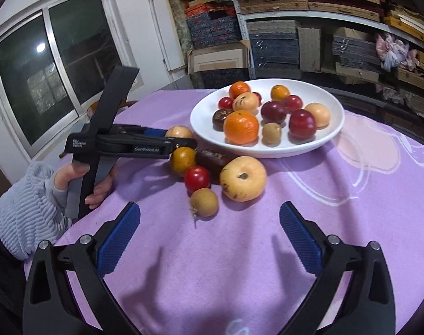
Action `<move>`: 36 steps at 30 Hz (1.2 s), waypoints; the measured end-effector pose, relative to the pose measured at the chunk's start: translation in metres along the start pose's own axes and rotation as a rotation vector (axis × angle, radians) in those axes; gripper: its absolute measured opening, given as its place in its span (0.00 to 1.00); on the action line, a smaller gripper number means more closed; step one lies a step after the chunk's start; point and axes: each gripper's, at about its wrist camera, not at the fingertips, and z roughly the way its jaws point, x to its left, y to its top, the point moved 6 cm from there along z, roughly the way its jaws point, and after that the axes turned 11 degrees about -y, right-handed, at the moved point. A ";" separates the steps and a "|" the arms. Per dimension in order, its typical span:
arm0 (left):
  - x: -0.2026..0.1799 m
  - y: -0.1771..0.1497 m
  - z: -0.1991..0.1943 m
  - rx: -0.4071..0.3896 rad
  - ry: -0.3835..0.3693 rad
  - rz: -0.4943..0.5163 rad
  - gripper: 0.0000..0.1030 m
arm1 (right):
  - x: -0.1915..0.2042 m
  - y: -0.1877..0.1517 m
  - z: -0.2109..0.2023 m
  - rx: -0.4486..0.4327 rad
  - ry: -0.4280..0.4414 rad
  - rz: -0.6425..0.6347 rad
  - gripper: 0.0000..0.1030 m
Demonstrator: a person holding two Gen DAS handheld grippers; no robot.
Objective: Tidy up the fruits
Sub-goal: 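Close the left tool on the pepino while the right tool grasps a small brown fruit, then lift and carry the pepino and brown fruit over the white plate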
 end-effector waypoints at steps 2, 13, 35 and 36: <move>0.000 0.000 0.000 0.000 -0.001 -0.001 0.59 | 0.007 -0.002 0.010 0.041 0.015 -0.015 0.75; 0.000 -0.001 0.000 0.000 -0.002 0.000 0.59 | 0.015 0.001 0.041 0.118 0.004 -0.011 0.47; -0.005 0.011 -0.041 -0.147 -0.034 -0.040 0.43 | 0.002 0.029 -0.013 -0.028 -0.029 0.025 0.28; -0.007 0.021 -0.046 -0.153 -0.047 -0.041 0.43 | -0.006 0.042 -0.020 -0.050 -0.054 0.023 0.28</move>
